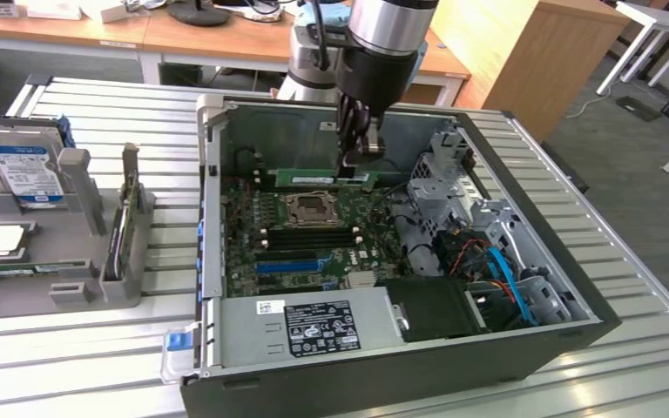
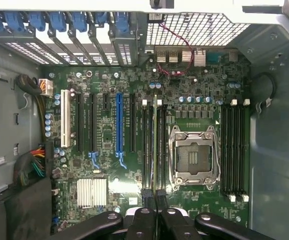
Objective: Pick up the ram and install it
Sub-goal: 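Insert the ram into the slot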
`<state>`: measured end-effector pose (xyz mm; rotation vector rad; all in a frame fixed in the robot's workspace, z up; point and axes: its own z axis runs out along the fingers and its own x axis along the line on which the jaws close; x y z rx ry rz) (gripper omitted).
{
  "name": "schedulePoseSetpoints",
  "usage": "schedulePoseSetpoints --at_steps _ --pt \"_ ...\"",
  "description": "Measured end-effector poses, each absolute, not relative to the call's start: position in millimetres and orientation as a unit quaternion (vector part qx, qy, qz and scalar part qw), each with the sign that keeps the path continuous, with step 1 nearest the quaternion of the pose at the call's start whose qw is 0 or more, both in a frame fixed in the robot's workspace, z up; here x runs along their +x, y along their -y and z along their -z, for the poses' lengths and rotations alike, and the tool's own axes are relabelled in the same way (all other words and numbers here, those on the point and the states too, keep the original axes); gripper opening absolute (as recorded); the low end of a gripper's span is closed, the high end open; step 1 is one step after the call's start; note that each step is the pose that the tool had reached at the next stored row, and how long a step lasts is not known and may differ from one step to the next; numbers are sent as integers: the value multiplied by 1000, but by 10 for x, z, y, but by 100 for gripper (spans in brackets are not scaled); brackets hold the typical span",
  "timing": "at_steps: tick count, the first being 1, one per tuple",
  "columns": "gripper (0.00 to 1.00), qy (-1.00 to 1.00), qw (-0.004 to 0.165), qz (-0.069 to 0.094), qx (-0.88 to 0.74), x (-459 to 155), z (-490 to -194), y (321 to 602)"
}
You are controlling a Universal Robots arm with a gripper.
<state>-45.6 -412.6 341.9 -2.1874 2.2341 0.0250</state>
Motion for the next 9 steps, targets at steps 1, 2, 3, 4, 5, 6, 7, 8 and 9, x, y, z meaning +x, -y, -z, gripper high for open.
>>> schedulePoseSetpoints --at_steps 1,2,3,4,5,6,7,8,9 --pt "12 -714 7 -8 -700 -456 -3410 4126" --pt "12 -714 7 -8 -700 -456 -3402 4126" --pt "12 -714 7 -8 -700 -456 -3393 4126" --pt "12 -714 7 -8 -700 -456 -3385 4126" --pt "12 -714 7 -8 -700 -456 -3377 4126" --pt "12 -714 7 -8 -700 -456 -3370 4126" --pt "12 -715 7 -8 -700 -456 -3362 4126" --pt "12 -715 7 -8 -700 -456 -3354 4126" --pt "12 -715 7 -8 -700 -456 -3346 4126"
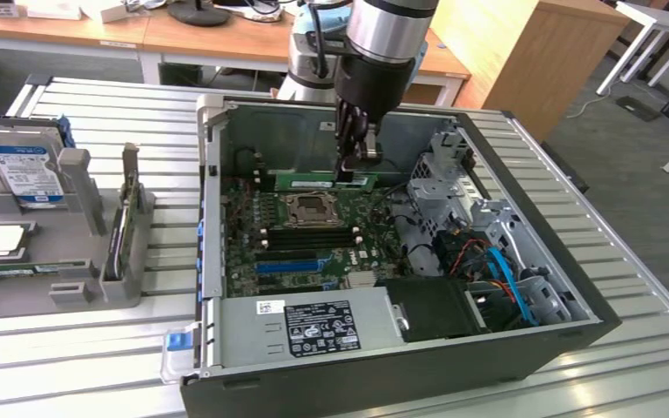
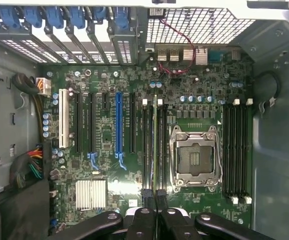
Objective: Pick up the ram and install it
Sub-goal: 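Insert the ram into the slot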
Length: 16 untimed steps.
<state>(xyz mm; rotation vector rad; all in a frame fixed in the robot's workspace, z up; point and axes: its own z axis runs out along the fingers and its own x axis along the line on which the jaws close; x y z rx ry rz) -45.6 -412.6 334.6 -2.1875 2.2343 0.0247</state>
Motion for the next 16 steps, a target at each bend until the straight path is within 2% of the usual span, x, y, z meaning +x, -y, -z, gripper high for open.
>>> schedulePoseSetpoints --at_steps 16 --pt "12 -715 7 -7 -700 -456 -3241 4126"
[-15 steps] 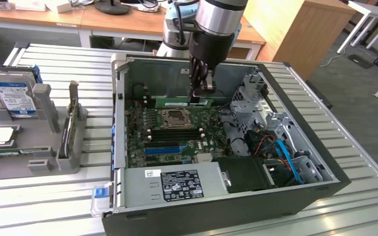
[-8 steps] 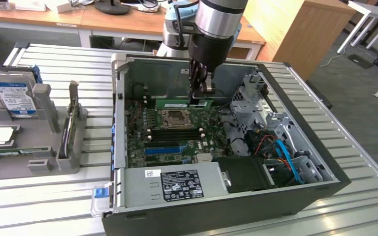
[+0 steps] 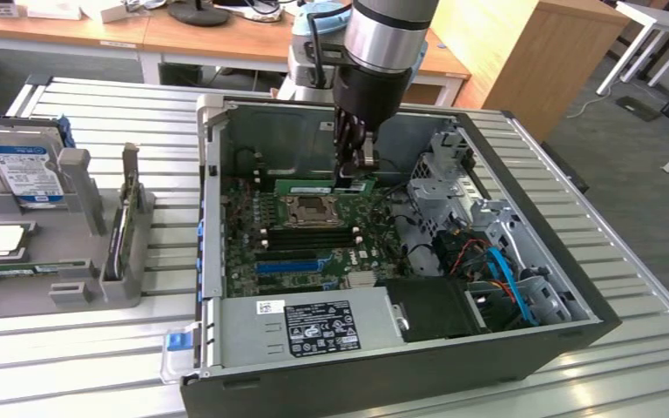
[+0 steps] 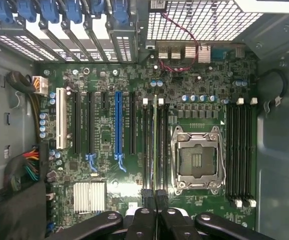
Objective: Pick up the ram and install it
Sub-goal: 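Insert the ram into the slot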
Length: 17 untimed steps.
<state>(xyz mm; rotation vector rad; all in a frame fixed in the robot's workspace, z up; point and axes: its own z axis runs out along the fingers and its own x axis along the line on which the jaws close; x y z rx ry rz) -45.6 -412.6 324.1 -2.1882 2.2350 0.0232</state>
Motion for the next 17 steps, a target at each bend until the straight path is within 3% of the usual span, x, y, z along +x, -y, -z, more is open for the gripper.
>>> schedulePoseSetpoints --at_steps 17 --pt "12 -715 6 -7 -700 -456 -3157 4126"
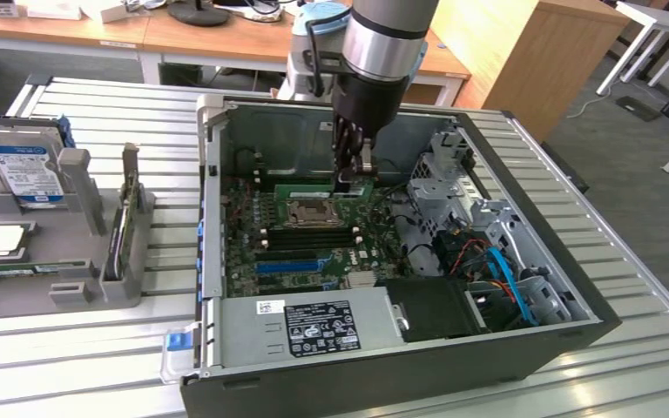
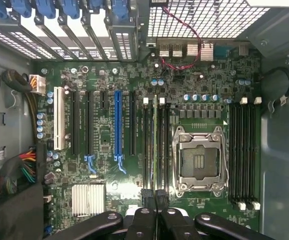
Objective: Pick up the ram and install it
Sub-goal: 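Insert the ram into the slot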
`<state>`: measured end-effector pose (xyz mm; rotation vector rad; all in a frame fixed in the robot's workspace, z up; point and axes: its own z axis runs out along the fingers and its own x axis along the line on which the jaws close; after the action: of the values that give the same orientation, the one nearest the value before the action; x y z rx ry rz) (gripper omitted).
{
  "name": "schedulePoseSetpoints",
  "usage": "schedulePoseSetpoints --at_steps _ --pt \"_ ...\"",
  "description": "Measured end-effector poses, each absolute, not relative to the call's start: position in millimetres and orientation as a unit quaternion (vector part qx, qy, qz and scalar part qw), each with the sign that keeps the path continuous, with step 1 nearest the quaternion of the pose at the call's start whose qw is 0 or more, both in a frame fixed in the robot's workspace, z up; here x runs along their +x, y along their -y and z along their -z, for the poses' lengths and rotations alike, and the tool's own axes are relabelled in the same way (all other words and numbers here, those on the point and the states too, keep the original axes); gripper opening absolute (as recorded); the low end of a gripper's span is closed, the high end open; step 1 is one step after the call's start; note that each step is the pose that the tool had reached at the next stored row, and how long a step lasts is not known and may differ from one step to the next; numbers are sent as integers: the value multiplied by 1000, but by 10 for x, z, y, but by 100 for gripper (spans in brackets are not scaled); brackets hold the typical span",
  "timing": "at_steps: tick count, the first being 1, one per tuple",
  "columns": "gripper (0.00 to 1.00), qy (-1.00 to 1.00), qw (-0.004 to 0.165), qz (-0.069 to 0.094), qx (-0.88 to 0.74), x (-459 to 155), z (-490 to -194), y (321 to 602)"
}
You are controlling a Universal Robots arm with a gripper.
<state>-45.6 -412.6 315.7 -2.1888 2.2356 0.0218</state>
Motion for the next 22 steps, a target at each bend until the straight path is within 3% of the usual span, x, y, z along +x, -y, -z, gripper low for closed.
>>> schedulePoseSetpoints --at_steps 22 --pt "12 -715 6 -7 -700 -456 -3022 4126"
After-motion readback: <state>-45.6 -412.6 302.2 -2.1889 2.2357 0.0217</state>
